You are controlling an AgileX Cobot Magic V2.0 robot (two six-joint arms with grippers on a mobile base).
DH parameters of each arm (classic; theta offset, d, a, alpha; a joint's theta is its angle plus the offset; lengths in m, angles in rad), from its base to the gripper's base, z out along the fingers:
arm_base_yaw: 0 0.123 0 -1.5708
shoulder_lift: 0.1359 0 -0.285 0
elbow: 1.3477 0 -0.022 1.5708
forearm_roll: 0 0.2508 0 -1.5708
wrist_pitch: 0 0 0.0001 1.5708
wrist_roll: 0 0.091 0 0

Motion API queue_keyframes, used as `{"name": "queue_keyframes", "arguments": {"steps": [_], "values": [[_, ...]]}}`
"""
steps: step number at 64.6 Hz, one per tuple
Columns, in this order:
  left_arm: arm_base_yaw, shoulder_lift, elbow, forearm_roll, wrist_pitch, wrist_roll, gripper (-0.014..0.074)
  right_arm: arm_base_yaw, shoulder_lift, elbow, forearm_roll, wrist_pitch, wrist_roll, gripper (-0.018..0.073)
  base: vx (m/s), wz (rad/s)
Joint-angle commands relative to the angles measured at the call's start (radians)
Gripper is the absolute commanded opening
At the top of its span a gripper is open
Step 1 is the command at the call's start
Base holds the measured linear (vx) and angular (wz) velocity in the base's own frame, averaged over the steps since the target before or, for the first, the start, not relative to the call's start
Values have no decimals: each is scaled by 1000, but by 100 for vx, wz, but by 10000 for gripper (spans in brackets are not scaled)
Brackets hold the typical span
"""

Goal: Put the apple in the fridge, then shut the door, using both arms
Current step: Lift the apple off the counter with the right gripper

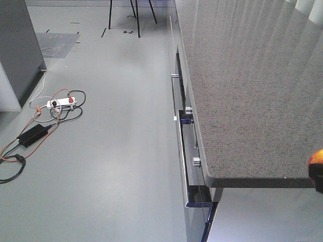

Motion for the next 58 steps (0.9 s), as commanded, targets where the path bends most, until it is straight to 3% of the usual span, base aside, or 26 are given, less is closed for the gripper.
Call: {"name": "queue_keyframes", "arguments": {"steps": [1, 20, 32, 58], "values": [[-5, -14, 21, 3, -64, -7, -5, -2, -52, -21, 2, -40, 2, 188, 0, 0], [-5, -14, 21, 3, -64, -7, -5, -2, -178, -21, -12, 53, 2, 188, 0, 0], [-5, -14, 21, 3, -64, -7, -5, -2, -214, -21, -56, 45, 2, 188, 0, 0], [-5, -14, 21, 3, -64, -7, -5, -2, -285, -21, -53, 48, 1, 188, 0, 0]]}}
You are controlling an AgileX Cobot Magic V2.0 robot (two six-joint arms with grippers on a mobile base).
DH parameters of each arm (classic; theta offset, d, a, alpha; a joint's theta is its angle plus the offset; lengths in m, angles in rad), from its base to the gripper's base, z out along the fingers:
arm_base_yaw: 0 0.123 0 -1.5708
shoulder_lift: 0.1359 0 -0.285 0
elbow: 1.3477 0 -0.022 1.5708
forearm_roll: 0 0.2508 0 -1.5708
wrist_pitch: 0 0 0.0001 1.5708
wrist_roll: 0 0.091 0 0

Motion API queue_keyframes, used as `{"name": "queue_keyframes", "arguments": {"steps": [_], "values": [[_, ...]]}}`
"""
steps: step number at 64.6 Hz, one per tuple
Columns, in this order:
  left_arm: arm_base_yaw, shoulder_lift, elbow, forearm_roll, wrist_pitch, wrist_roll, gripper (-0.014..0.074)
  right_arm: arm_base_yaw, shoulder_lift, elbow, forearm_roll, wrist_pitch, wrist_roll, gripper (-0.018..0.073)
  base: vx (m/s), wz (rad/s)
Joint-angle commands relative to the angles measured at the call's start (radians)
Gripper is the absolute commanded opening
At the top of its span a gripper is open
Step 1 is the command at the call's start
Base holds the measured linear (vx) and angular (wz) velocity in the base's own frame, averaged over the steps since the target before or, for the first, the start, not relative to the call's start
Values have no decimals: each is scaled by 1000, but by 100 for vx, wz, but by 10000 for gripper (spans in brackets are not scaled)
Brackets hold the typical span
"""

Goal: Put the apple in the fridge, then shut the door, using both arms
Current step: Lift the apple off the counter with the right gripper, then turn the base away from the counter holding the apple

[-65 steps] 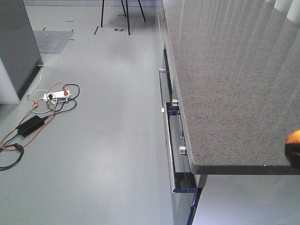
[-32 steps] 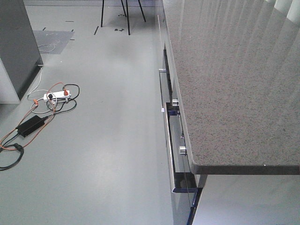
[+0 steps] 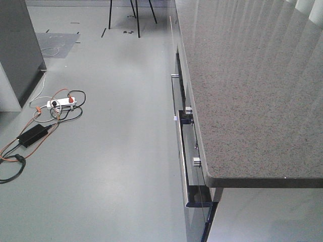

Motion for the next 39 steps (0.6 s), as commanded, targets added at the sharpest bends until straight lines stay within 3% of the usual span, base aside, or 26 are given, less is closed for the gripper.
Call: {"name": "queue_keyframes", "arguments": {"steps": [1, 39], "values": [[-5, -14, 21, 3, -64, -7, -5, -2, -10, -28, -2, -70, -1, 188, 0, 0], [-5, -14, 21, 3, -64, -7, -5, -2, -12, -28, -2, -66, -1, 188, 0, 0]]}}
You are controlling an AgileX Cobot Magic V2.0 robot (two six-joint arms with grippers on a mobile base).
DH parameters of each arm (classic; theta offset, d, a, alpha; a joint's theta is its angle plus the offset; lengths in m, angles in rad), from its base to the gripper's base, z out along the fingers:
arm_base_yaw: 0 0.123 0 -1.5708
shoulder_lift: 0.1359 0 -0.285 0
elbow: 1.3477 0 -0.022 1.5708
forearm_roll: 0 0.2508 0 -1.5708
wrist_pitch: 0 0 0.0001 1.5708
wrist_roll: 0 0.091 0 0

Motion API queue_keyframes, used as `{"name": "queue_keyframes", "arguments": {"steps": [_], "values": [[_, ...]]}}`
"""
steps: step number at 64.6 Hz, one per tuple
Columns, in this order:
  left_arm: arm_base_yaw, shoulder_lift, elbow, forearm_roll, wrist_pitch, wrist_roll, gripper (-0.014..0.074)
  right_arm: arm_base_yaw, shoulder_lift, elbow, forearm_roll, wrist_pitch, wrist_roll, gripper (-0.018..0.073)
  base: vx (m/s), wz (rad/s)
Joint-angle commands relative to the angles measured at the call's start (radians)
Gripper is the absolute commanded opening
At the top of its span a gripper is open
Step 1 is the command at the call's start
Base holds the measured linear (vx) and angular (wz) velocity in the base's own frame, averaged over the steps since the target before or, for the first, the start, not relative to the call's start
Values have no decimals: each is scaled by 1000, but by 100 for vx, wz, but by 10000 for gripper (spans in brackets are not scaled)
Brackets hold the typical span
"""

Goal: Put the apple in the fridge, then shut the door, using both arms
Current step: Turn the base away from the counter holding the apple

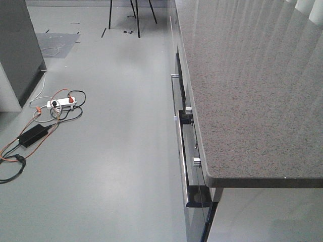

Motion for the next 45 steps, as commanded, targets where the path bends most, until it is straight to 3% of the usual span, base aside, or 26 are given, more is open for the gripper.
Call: {"name": "queue_keyframes", "arguments": {"steps": [1, 45], "values": [[-5, -14, 21, 3, -64, -7, -5, -2, 6, -28, -2, -73, -1, 188, 0, 0], [-5, -14, 21, 3, -64, -7, -5, -2, 6, -28, -1, -73, -1, 188, -2, 13]]}}
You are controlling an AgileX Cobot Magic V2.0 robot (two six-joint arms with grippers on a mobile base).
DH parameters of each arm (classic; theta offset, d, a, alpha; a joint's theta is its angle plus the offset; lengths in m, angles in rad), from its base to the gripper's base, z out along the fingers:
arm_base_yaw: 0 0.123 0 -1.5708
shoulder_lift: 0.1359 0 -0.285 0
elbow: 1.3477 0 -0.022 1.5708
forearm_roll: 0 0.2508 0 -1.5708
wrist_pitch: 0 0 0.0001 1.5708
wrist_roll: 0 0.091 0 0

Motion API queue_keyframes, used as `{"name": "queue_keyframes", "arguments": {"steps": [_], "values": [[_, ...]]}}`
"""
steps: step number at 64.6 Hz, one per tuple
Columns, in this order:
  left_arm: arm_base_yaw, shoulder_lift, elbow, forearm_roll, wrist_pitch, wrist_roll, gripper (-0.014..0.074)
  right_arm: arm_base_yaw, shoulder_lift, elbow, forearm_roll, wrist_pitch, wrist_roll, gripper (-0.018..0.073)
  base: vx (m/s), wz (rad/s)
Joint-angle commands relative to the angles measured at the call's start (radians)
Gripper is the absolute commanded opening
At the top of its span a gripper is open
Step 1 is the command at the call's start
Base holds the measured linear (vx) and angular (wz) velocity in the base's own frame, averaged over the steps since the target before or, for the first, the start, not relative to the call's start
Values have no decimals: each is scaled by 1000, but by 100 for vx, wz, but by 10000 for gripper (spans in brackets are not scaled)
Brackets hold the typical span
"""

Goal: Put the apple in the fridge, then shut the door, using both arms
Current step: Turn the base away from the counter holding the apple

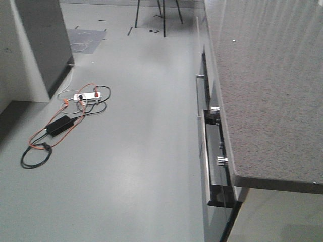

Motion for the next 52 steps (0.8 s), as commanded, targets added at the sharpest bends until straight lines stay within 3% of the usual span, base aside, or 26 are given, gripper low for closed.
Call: {"name": "queue_keyframes", "arguments": {"steps": [1, 52], "values": [[-5, -14, 21, 3, -64, -7, -5, -2, 6, -28, -1, -73, -1, 188, -5, 28], [-5, -14, 21, 3, -64, -7, -5, -2, 6, -28, -1, -73, -1, 188, -2, 39]]}}
